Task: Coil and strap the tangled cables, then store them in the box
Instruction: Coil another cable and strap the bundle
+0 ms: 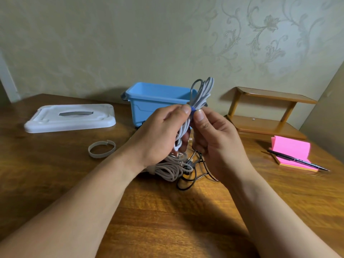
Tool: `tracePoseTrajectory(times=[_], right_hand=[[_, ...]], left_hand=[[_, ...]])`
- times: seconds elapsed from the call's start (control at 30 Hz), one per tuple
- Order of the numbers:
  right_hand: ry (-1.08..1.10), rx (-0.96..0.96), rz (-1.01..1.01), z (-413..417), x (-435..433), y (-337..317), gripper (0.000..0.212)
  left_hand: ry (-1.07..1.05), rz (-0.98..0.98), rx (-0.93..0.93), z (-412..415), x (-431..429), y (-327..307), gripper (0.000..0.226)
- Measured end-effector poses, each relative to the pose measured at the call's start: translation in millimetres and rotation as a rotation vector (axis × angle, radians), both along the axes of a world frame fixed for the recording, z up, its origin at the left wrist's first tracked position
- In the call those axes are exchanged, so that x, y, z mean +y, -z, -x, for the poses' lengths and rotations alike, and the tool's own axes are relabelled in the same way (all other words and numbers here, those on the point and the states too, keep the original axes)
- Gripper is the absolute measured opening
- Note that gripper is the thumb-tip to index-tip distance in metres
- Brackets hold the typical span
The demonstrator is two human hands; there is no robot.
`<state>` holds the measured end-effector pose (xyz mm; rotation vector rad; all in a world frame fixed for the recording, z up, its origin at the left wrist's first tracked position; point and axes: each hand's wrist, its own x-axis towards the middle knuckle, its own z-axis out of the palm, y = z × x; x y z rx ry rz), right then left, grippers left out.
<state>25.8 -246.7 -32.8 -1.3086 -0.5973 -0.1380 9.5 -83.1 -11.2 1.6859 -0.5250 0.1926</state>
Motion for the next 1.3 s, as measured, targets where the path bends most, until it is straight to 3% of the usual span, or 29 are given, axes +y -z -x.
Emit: tracePoseTrajectory(times=[0.17,0.3,0.4,0.53,0.73,0.9,1.0,1.17,1.3], right_hand=[[0.157,-0.044,0.04,3.3,2.1,-0.2,0.021],[0.368,-0.049,0.035,-4.5,6.6,7.1,0.02],[0.401,0.004,-0.011,-7.1,6.3,9.9,0.021],[0.289,0.077,-0.068,-7.5,7.3,9.8,0.024],[0.054,0.119,-0.11,-13.4,8.2,9.5,0.026],[-0.159,0.143,-0.195,-8.1,1.8,1.5,0.023],[-0.139,0.158,-0.188,-7.6,1.2,-0.7,0.024],[-0.082,0.139,-0.144,-1.5,3.1,-3.4,0.021],[-0.122,0.152,-0.107,-2.4,3.4,-3.0,0.036]], left_hand=[[-0.2,-0.249,-0.051,-3.6,-2.4,-2.4,0.058],[-0.307,-0.238,-0.098,-3.4,-15.4,5.0,0.034],[-0.29,-0.237,-0.135,-4.4,-19.1,11.4,0.031],[-0.26,-0.136,-0.096,-9.3,-19.8,15.2,0.039],[-0.018,0.288,0.159,-14.0,-15.2,9.9,0.038],[0.134,0.287,0.198,-11.9,-11.8,9.4,0.058],[0.174,0.238,0.176,-15.7,-12.3,14.3,0.072],[0.171,0.252,0.138,-13.9,-11.3,14.6,0.052],[0.167,0.204,0.142,-13.4,-7.8,14.4,0.075]])
